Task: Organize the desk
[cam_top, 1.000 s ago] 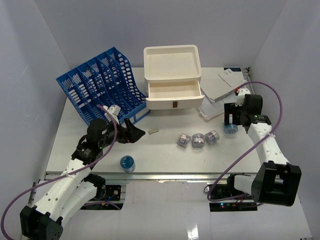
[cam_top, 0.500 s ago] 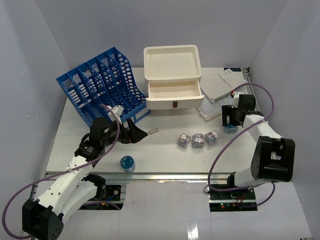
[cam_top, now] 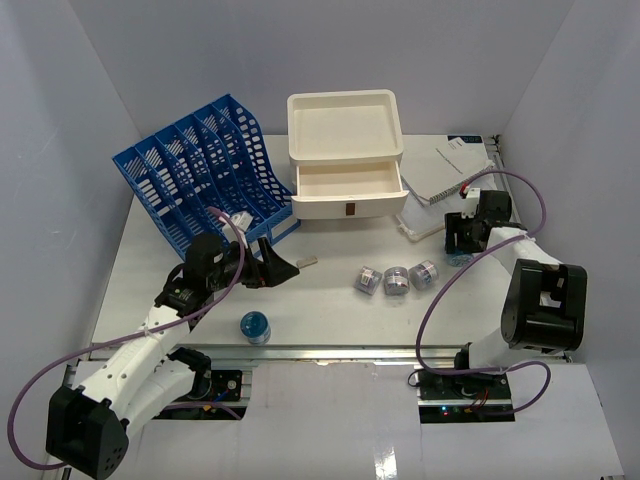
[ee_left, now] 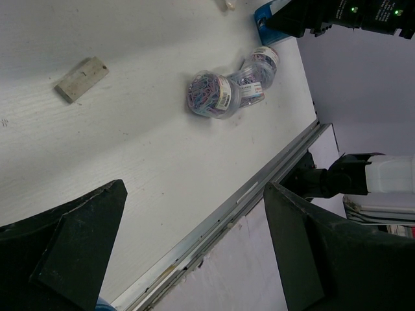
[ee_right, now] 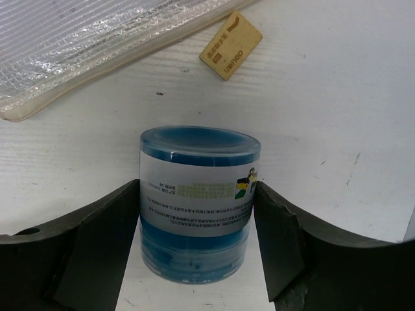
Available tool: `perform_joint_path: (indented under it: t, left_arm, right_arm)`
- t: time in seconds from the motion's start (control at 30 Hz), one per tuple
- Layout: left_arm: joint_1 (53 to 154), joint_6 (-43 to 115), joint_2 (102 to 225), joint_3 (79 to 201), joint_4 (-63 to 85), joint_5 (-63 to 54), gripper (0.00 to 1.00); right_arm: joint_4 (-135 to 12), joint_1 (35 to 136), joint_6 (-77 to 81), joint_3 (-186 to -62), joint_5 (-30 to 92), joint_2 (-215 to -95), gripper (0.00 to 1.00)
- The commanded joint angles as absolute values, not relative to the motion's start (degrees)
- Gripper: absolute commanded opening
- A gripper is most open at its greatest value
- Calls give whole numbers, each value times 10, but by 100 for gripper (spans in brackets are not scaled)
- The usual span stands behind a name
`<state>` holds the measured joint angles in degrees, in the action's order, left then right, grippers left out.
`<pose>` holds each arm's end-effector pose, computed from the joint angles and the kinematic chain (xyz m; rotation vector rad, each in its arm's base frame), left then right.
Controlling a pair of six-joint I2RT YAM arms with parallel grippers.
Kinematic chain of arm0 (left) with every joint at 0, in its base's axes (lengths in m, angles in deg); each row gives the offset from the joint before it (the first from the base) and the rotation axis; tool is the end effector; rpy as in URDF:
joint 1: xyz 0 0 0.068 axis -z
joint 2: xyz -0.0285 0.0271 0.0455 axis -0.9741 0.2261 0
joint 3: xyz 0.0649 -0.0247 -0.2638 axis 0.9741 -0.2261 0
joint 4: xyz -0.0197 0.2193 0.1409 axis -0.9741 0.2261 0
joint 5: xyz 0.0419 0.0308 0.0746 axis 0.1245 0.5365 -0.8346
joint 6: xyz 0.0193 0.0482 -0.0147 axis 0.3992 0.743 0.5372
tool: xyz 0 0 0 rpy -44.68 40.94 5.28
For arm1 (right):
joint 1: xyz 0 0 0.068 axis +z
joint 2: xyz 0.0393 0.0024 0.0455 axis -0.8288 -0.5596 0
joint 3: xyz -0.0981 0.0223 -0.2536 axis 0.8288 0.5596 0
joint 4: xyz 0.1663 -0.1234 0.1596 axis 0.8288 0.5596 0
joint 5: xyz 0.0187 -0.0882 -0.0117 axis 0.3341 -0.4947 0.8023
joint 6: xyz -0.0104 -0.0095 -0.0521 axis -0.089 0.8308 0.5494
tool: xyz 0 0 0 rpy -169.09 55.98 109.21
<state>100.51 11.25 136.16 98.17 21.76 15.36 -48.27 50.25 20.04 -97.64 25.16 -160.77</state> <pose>0.1675 -0.0914 0.2458 0.0981 2.1673 -1.1277 0.3032 -0.0291 0.1892 -0.1319 2.4672 -0.0805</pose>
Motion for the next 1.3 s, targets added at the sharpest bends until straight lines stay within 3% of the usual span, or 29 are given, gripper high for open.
perform_joint_path:
  t: [0.0,0.1,0.3,0.5,0.83,1.0,1.27]
  left_arm:
    - [1002,116,1353,977,218,164,98]
    - [1002,119,1345,972,223,162,98]
    - [1003,118,1320,963,235,162,98]
    - [1002,115,1297,954,249,161,98]
    - [1002,107,1257,939,278,155,98]
    - [1003,109,1250,950,293,149,98]
    - [1002,100,1261,965,307,136,98]
  right_arm:
    - [-492,498,204,-975,278,-1632,69]
    - [-492,496,205,-982,283,-1648,64]
    - [-487,491,222,-976,322,-1619,35]
    - [-458,492,280,-947,407,-1477,8]
    - [-364,523,382,-953,572,-1309,8]
    - [-349,631,428,-991,606,-1234,8]
    - [-312,728,447,-1209,600,-1333,8]
